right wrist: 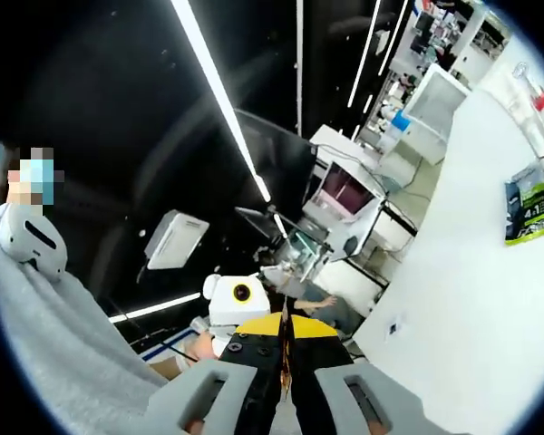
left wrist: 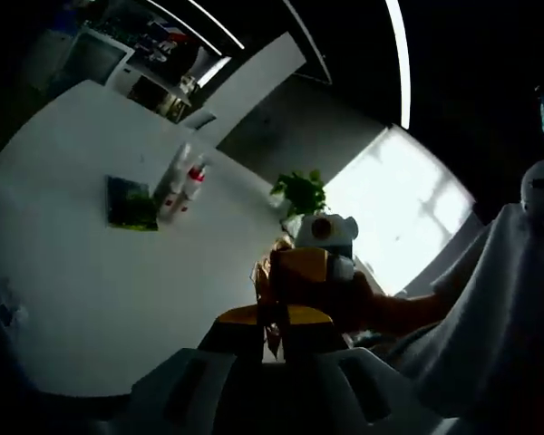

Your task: Arrange the skincare products in the storage area until every visible bottle or jar stands upright without overlapping.

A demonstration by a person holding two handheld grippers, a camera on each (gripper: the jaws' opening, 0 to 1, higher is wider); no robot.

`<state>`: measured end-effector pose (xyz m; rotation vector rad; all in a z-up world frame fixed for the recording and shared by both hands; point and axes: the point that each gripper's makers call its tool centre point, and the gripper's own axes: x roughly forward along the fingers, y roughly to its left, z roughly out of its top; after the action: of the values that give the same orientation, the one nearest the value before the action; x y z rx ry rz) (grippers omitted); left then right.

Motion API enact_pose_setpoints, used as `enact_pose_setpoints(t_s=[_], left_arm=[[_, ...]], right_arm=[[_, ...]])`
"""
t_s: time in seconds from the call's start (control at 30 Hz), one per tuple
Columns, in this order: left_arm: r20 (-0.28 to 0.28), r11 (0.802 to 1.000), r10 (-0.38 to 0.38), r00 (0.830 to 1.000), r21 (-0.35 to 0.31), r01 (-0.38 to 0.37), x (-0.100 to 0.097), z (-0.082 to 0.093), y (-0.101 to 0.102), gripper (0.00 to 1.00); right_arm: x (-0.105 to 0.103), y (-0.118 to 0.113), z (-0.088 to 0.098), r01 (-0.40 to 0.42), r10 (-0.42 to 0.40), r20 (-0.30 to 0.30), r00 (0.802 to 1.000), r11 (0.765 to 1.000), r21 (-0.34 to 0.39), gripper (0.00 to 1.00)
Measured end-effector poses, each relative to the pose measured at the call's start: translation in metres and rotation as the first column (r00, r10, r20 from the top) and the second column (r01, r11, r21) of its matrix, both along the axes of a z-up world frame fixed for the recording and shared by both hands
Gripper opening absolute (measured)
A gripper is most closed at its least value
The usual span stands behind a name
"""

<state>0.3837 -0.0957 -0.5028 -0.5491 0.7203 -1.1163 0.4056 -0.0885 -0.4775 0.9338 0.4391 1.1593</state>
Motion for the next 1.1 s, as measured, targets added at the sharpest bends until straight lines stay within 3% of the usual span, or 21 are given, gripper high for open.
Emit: enact_pose_setpoints(t_s=[0.07, 0.27, 0.33, 0.87, 1.1], left_arm=[[0.008, 1.0, -0.012, 1.0, -0.014, 0.013, -0.001, 0.003, -0.001, 0.0], [-0.045, 0.999, -0.035, 0.998, -0.021, 0.034, 0.001, 0.004, -0.001, 0.0], [-0.049, 0.999, -0.035, 0.998, -0.022, 0.034, 0.006, 0.006, 0.002, 0.0], [-0.082, 0.999, 0.029, 0.996, -0.02, -0.031, 0.085, 0.04, 0.036, 0.0], [-0.111, 0.999, 0.043, 0.993, -0.004, -0.044, 0.116, 0.04, 0.043, 0.0]], right_arm=[[0.0, -0.001, -0.001, 0.011, -0.011, 0.0, 1.0, 1.0, 0.001, 0.0], [0.003, -0.008, -0.002, 0.043, -0.043, 0.001, 0.999, 0.999, -0.014, 0.0], [0.004, -0.014, -0.003, 0.069, -0.065, 0.06, 0.996, 0.996, -0.065, 0.0], [0.016, -0.041, -0.022, 0.122, -0.121, 0.021, 0.992, 0.989, -0.086, 0.02], [0.024, -0.05, -0.031, 0.157, -0.158, -0.006, 0.987, 0.985, -0.07, 0.02]])
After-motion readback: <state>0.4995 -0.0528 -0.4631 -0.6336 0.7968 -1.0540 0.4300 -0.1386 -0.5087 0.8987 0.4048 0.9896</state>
